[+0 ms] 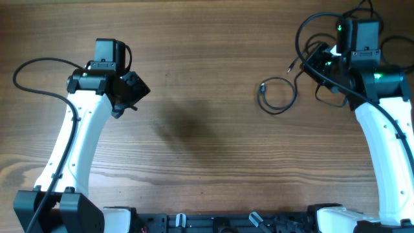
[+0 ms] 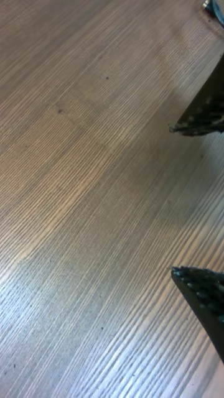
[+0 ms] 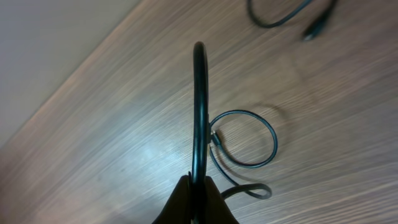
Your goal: Untangle cables
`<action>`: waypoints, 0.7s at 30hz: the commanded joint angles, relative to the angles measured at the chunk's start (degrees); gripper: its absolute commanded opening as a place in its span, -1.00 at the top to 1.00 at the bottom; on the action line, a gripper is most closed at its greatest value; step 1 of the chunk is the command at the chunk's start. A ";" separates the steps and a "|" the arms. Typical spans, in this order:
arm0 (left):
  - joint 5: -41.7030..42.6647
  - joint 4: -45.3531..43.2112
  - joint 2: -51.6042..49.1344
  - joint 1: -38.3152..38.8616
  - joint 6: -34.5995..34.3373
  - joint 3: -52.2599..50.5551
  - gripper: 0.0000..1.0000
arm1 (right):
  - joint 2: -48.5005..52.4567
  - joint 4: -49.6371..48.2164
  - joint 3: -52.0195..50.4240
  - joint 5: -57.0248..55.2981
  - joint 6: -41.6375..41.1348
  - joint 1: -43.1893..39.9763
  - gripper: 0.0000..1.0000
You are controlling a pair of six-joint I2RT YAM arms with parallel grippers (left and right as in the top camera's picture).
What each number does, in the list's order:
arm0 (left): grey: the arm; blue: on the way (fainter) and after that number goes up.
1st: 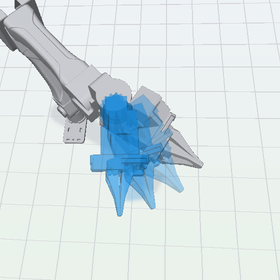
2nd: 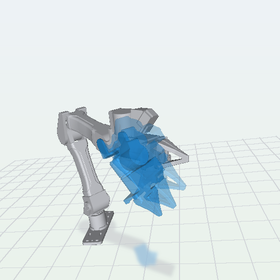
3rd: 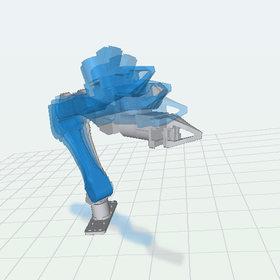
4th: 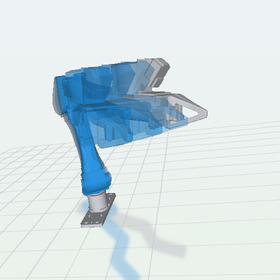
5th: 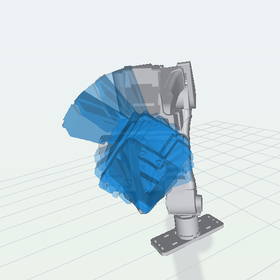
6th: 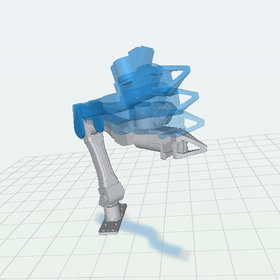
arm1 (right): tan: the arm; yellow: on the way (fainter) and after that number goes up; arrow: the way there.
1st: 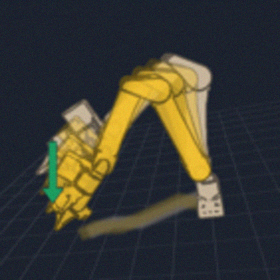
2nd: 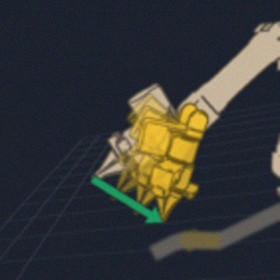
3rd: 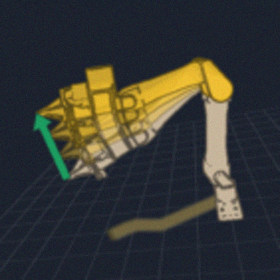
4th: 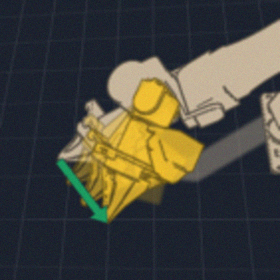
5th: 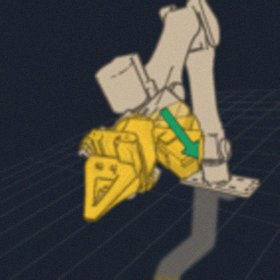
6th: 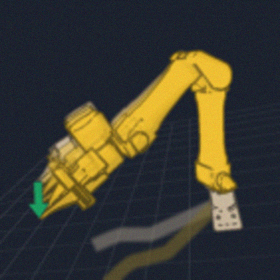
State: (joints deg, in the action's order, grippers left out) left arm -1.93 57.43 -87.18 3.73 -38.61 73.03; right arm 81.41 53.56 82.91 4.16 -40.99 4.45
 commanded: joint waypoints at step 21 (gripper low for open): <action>22.05 -7.80 -0.63 8.72 0.85 0.15 -0.64 | -0.90 -31.63 0.74 64.08 -12.24 1.64 0.91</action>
State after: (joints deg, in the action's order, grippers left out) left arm 19.44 50.24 -87.18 10.63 -38.54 73.03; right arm 81.41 24.51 82.87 62.41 -50.39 4.64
